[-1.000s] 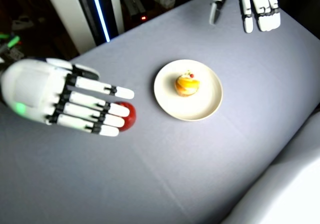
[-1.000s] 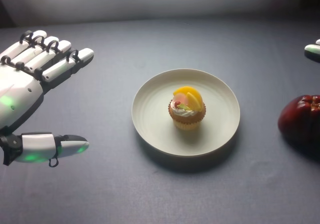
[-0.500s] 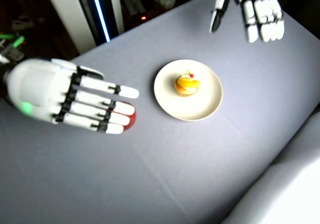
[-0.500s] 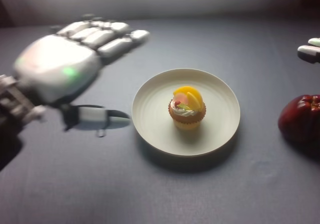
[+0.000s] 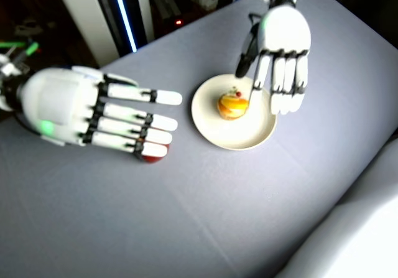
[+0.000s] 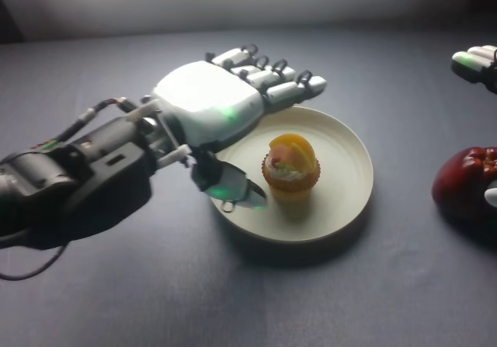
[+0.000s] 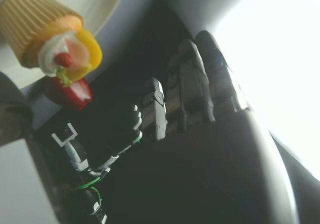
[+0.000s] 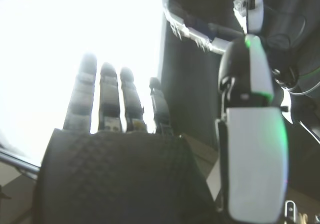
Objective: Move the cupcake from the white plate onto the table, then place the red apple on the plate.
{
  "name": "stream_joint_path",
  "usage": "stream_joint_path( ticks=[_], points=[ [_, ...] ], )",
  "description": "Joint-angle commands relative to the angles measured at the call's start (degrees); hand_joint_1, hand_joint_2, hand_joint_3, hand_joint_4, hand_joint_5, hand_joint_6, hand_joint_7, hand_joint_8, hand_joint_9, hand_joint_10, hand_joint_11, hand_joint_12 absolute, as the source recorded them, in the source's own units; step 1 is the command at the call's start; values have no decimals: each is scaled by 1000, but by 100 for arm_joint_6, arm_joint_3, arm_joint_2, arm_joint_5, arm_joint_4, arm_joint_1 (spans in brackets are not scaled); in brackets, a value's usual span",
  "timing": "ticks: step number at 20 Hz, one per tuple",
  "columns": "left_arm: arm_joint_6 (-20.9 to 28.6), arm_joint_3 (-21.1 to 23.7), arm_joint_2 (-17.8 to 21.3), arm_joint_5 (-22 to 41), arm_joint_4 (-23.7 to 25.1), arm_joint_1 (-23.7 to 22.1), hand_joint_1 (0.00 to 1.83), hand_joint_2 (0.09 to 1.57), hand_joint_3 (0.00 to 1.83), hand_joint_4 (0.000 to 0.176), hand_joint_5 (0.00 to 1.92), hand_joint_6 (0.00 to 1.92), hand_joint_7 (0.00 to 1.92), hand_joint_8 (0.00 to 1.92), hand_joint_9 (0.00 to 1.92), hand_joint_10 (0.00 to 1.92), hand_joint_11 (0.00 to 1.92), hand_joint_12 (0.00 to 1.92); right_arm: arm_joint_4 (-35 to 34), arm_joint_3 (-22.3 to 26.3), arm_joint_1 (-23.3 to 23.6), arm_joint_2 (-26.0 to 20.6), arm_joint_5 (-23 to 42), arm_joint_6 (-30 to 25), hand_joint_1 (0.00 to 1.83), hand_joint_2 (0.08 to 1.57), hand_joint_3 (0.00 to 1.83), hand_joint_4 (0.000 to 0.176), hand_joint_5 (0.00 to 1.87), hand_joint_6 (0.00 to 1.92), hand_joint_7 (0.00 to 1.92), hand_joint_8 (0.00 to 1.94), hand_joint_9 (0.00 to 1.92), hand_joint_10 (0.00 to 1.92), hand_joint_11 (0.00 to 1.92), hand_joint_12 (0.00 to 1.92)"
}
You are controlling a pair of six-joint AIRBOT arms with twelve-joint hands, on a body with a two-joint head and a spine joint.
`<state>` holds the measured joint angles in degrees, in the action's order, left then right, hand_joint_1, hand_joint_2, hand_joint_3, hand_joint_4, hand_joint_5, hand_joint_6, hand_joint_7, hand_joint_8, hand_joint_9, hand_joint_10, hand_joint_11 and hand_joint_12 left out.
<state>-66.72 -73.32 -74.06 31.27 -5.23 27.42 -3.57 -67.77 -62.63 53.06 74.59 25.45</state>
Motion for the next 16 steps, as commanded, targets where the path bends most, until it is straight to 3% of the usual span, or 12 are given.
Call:
stream_joint_path(
  ticks=[1,5,6,8,9,10,11,12,13,14,15,16],
  points=[
    [21,-58,-89,485,63,-102,864,759,0,176,78,5,240,4,330,7,0,894,-163,-31,64,-19,704,-27,780,1094,9,110,0,0,12,3,19,5,38,243],
    [34,-276,-391,300,63,-141,919,776,1,160,207,4,363,9,414,14,0,1005,-164,-68,72,12,703,-27,808,1112,6,101,0,0,16,2,34,7,73,265],
    [34,-329,-458,242,65,-141,842,824,3,134,214,1,406,5,473,16,34,1072,-164,-78,78,17,702,-27,817,1108,3,105,0,0,22,4,37,7,68,266],
    [38,-429,-537,126,61,-135,929,901,4,14,508,17,586,21,610,32,196,1130,-165,-83,81,19,701,-27,858,1101,0,124,0,0,44,10,47,9,59,266],
    [70,-468,-561,100,58,-124,955,939,3,0,630,15,657,22,675,36,264,1090,-165,-83,81,19,699,-27,869,1105,0,120,0,0,52,12,51,9,60,267],
    [162,-524,-592,88,58,-104,1067,966,3,0,824,21,836,73,831,107,343,1201,-164,-83,80,21,696,-27,882,1114,4,116,0,0,51,9,45,6,47,265],
    [213,-565,-619,105,22,-91,1153,1015,3,0,1112,496,898,308,753,703,409,1426,-163,-83,80,22,695,-27,891,1121,6,113,0,0,53,8,46,5,50,269],
    [215,-608,-652,136,-32,-86,1238,1093,4,0,1165,385,897,1142,722,1081,361,1500,-161,-82,80,24,689,-27,860,1123,5,114,0,0,61,8,59,9,61,276],
    [262,-675,-697,201,-113,-83,1195,1056,0,0,1157,608,856,1400,704,1556,396,1749,-155,-80,79,24,673,-28,838,1132,7,117,0,0,57,4,68,10,62,277],
    [443,-748,-722,285,-134,-83,1178,1064,3,0,1106,739,839,1497,693,1744,417,1870,-143,-76,76,24,668,-28,846,1147,11,113,0,0,49,1,72,10,54,275],
    [683,-797,-722,403,-134,-87,1172,1075,2,0,1071,810,762,1556,618,1746,359,1876,-139,-76,73,23,668,-32,841,1160,12,110,0,0,48,0,76,9,55,280],
    [780,-802,-678,511,-139,-104,1237,1133,0,0,1071,614,831,1470,689,1468,368,1618,-139,-76,73,23,668,-35,834,1165,11,109,0,0,27,0,70,5,45,280]
  ],
)
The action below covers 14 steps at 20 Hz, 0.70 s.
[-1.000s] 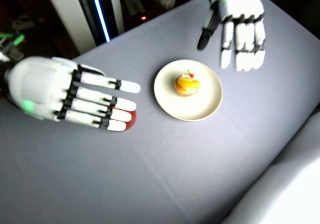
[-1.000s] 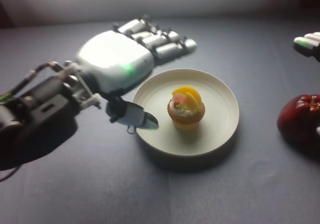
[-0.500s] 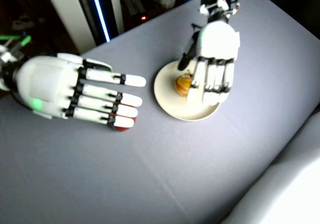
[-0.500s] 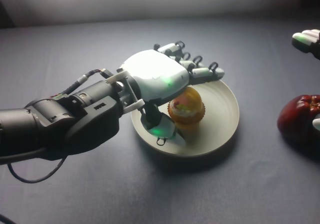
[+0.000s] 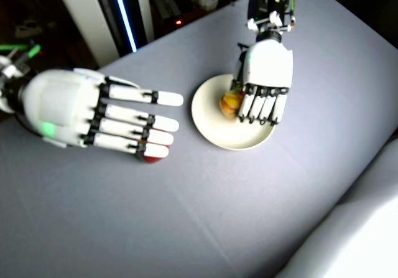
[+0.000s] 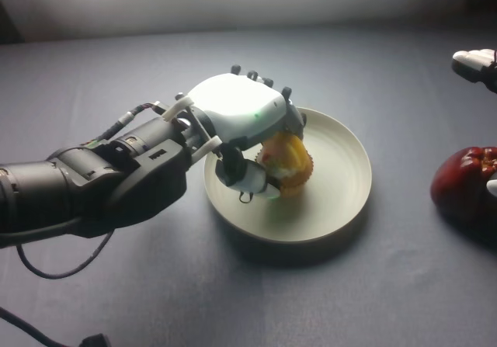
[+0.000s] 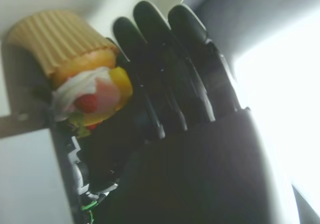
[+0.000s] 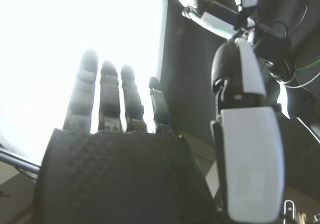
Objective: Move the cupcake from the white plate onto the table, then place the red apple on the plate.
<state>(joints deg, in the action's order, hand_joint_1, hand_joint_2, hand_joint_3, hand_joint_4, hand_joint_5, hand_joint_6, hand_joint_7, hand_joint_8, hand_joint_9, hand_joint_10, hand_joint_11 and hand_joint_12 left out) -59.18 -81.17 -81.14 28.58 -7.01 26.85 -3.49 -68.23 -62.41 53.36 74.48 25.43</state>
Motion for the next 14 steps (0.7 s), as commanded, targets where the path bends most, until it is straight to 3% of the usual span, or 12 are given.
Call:
stream_joint_path(
  ticks=[1,2,4,5,6,8,9,10,11,12,13,14],
  points=[
    [28,26,136,896,6,-74,1261,1110,0,0,1118,541,903,1324,699,1192,398,1448,-149,-26,51,-7,679,-35,823,1169,9,110,0,0,28,2,75,6,42,282],
    [28,123,281,1028,-7,-84,1268,1102,0,0,1147,488,927,1278,721,1085,412,1397,-149,-16,51,-7,679,-35,821,1169,9,110,0,0,29,2,77,6,41,282],
    [-4,446,746,1331,19,-76,1251,1102,0,0,1188,497,879,1267,609,910,190,1538,-148,13,47,-8,679,-36,832,1167,5,105,4,1,53,9,82,6,38,287],
    [-121,672,1045,1493,26,-39,1262,1094,0,0,1199,432,915,1259,680,1058,340,1645,-150,28,47,-9,680,-41,837,1172,6,105,0,0,56,10,86,7,33,286],
    [-256,829,1276,1588,24,19,1252,1093,0,0,1171,507,934,1218,724,1077,425,1589,-151,37,47,-10,680,-45,850,1177,7,109,0,0,35,2,73,1,21,281],
    [-611,1294,1849,1843,-103,333,1268,1095,0,0,1165,407,967,1239,820,1096,614,1524,-153,52,24,-10,678,-59,855,1169,2,108,0,0,57,9,91,8,40,291],
    [-724,1463,2059,1933,-176,507,1258,1107,6,0,1101,552,943,1264,814,1061,646,1511,-159,64,15,-10,677,-67,853,1166,0,110,1,0,54,6,94,8,54,299],
    [-946,1639,2252,2010,-313,704,1236,1108,0,0,1061,703,960,1167,886,829,674,1311,-164,70,-5,-11,677,-89,836,1170,2,124,6,2,50,3,94,7,52,300],
    [-1200,1794,2393,2082,-513,888,1240,1092,0,0,1093,662,997,1098,927,716,679,1211,-165,70,-20,-11,675,-103,841,1172,2,119,13,4,41,0,93,5,60,306],
    [-1466,1911,2488,2158,-721,1060,1251,1086,0,0,1169,517,970,1148,922,649,644,1190,-164,70,-27,-11,661,-114,858,1186,0,107,26,2,42,0,82,1,35,354],
    [-1698,1999,2556,2203,-959,1233,1250,1096,1,0,1163,528,927,1212,887,648,583,1244,-159,70,-33,-11,648,-127,869,1192,0,102,27,1,32,0,71,0,19,363],
    [-1872,2031,2570,2214,-1209,1367,1241,1097,4,0,1100,663,955,1153,897,667,586,1243,-153,71,-50,-11,645,-133,883,1190,0,105,36,4,38,3,78,3,26,373]
  ],
)
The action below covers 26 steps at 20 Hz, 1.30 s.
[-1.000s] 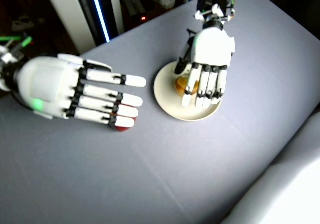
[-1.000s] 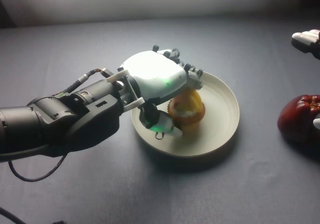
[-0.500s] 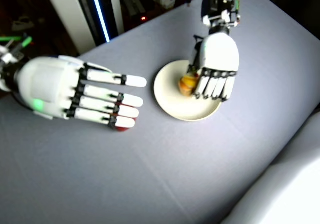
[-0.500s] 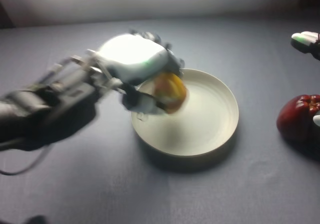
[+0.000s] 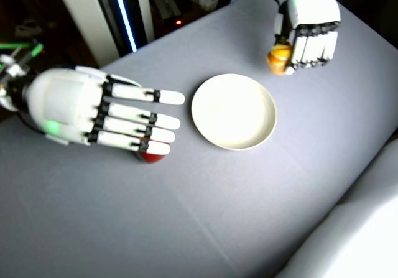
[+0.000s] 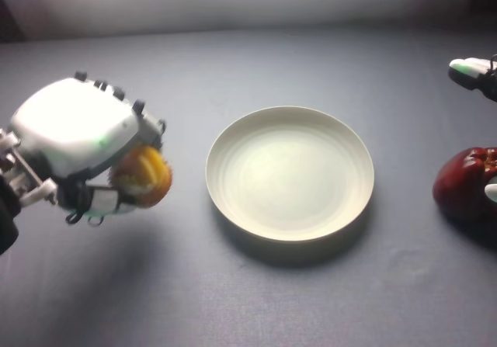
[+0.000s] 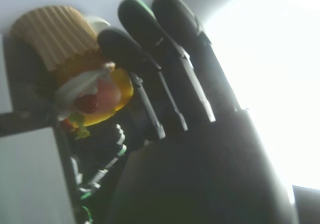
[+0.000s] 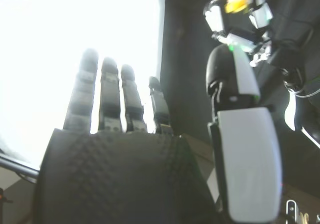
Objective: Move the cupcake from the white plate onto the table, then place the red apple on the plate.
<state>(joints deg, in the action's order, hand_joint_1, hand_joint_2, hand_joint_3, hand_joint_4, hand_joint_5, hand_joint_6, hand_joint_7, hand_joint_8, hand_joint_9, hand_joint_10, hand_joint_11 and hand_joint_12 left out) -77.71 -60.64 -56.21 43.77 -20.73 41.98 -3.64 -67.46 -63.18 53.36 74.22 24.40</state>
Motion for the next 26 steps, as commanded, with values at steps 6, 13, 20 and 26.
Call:
stream_joint_path(
  ticks=[6,13,20,26],
  points=[
    [-61,-50,-44,848,-514,361,1280,910,0,0,924,44,867,100,775,97,440,744,-42,-17,1,-11,520,-61,985,1202,0,102,66,9,43,9,85,8,22,387],
    [-69,123,110,1179,-666,575,817,937,0,111,352,0,300,0,276,0,17,632,60,-74,0,-11,274,-61,1053,1137,0,120,127,4,130,2,126,3,1,369],
    [-69,641,455,2084,-294,675,811,792,0,176,0,0,0,0,0,0,0,13,884,-537,778,73,-1306,-61,1164,898,9,157,42,2,98,4,119,4,0,494],
    [-68,914,617,2545,-39,749,861,824,10,176,0,0,0,0,0,0,0,0,1597,-916,1331,390,-2454,-73,1214,911,4,0,546,23,717,24,951,101,776,901]
  ],
)
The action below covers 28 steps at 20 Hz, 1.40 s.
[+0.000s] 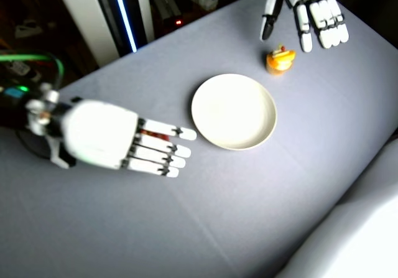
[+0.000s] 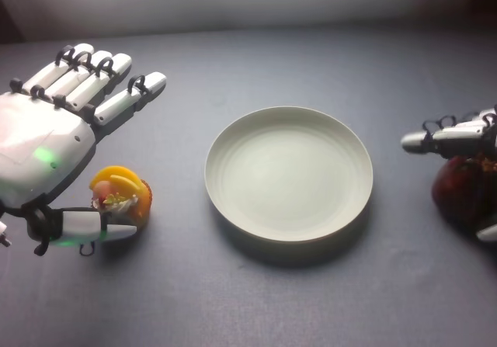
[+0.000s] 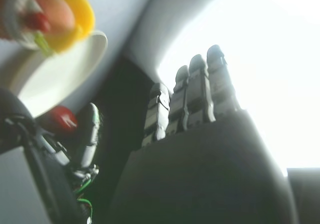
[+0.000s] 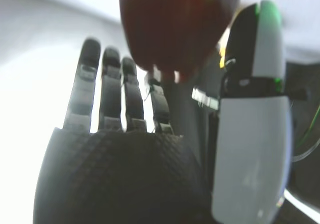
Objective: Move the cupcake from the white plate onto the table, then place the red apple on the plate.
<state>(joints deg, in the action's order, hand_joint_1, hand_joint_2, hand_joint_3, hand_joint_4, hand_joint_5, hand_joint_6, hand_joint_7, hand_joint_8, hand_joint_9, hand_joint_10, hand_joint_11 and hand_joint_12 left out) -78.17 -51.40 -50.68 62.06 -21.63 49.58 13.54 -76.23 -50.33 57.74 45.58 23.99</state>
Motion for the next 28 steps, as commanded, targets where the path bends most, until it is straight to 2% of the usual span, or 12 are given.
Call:
stream_joint_path(
  ticks=[1,2,3,5,8,10,14,17,19,24,27,28],
  points=[
    [-22,-9,65,724,50,-10,868,831,12,176,0,0,0,0,0,0,0,0,-121,-40,56,-47,395,-32,1257,926,2,0,736,19,833,29,1095,120,922,936],
    [-22,-7,66,728,50,-10,851,832,11,176,0,0,0,0,0,0,0,0,-109,-45,56,-41,382,-32,1368,990,3,0,1140,384,1144,366,1138,730,813,1036],
    [-22,-6,67,728,50,-8,859,838,12,176,0,0,0,0,0,0,0,0,-101,-52,68,-34,371,-32,1388,1038,10,0,1040,856,1336,119,1003,1083,827,1071],
    [-21,-1,70,745,50,-6,879,839,10,176,0,0,0,0,0,0,0,0,-69,-65,90,-22,330,-32,1420,1038,0,0,969,928,1411,23,1133,973,924,1229],
    [48,7,103,816,50,39,883,824,1,173,5,1,0,0,0,0,0,0,153,-138,276,35,84,-4,1259,1076,7,0,991,938,1153,782,1337,527,1098,1053],
    [130,8,118,877,49,81,844,823,1,176,0,0,0,0,0,0,0,0,173,-140,349,31,99,37,1362,1075,9,0,1019,725,1068,883,1083,1089,946,1264],
    [346,161,237,1298,234,208,697,802,0,176,0,0,0,0,0,0,0,0,296,-50,1480,284,1274,118,1275,1042,1,0,1160,562,1157,885,1104,1150,960,1527],
    [399,168,225,1330,297,207,714,813,0,176,0,0,0,0,0,0,0,0,499,-305,1927,821,1133,110,1262,1042,0,0,1096,756,1230,635,1179,583,868,1173],
    [449,168,219,1337,354,196,791,789,0,168,0,0,0,0,0,0,19,8,691,-503,2186,1132,922,-12,1400,1007,2,0,1165,554,1376,212,1127,929,834,1155],
    [518,167,166,1332,429,192,766,751,0,176,0,0,0,0,0,0,0,0,1027,-787,2373,1642,266,-83,1407,1009,0,0,1142,636,1402,105,1125,962,792,1159],
    [539,170,156,1348,447,185,787,762,0,176,0,0,0,0,0,0,0,0,1156,-915,2373,1873,-125,-85,1300,1037,0,0,1067,692,1264,587,1053,558,719,1164],
    [555,172,156,1345,455,181,789,766,0,176,0,0,0,0,0,0,0,0,1244,-955,2372,1947,-284,-85,1060,979,0,0,789,70,877,124,797,263,244,1336]
  ],
)
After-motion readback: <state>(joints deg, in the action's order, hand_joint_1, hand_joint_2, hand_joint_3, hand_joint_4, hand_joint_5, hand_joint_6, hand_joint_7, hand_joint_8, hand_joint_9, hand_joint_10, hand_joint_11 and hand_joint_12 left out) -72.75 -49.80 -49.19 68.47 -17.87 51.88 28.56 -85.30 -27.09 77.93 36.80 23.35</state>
